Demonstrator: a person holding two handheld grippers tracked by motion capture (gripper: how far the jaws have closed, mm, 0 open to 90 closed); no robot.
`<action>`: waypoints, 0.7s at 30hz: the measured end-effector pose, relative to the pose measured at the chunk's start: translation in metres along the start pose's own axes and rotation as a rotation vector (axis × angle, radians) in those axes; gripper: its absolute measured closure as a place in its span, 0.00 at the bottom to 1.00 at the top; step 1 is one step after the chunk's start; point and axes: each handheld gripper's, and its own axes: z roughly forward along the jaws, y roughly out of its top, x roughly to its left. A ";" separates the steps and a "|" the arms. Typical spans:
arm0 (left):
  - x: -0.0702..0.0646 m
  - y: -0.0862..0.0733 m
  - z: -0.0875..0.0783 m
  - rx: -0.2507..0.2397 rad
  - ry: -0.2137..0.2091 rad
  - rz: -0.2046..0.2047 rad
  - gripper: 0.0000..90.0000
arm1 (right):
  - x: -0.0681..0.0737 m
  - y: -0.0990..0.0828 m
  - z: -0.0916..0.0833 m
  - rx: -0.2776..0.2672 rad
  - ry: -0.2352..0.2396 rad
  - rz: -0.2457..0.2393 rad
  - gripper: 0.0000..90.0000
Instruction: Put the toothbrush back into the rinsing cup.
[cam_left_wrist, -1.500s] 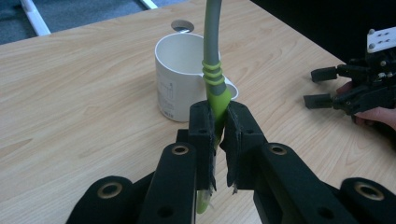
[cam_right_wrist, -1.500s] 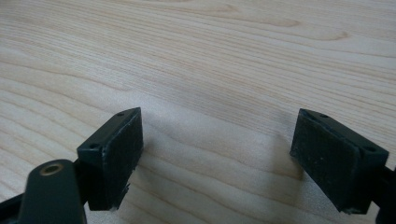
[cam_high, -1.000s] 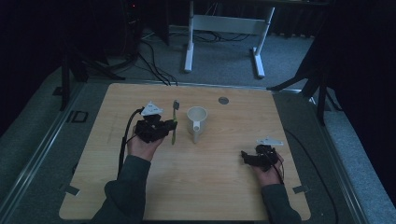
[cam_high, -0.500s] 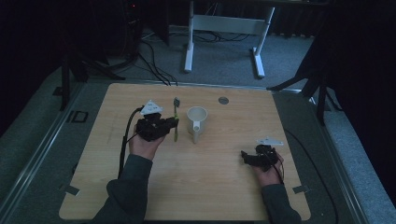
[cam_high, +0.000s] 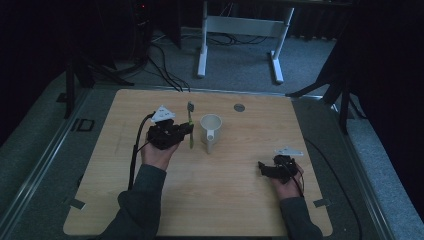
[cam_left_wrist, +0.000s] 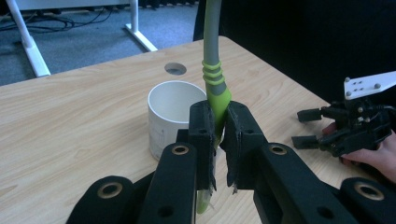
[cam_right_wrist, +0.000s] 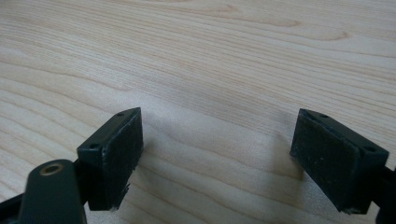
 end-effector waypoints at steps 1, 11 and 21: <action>0.000 0.000 0.000 -0.003 -0.001 0.000 0.91 | 0.000 0.000 0.000 0.000 0.000 0.000 0.18; 0.000 0.000 0.001 -0.036 -0.006 -0.009 0.91 | 0.000 0.000 0.000 -0.001 0.001 0.000 0.18; 0.000 0.001 0.005 -0.064 -0.018 -0.028 0.91 | 0.000 0.000 0.000 -0.001 0.001 0.000 0.18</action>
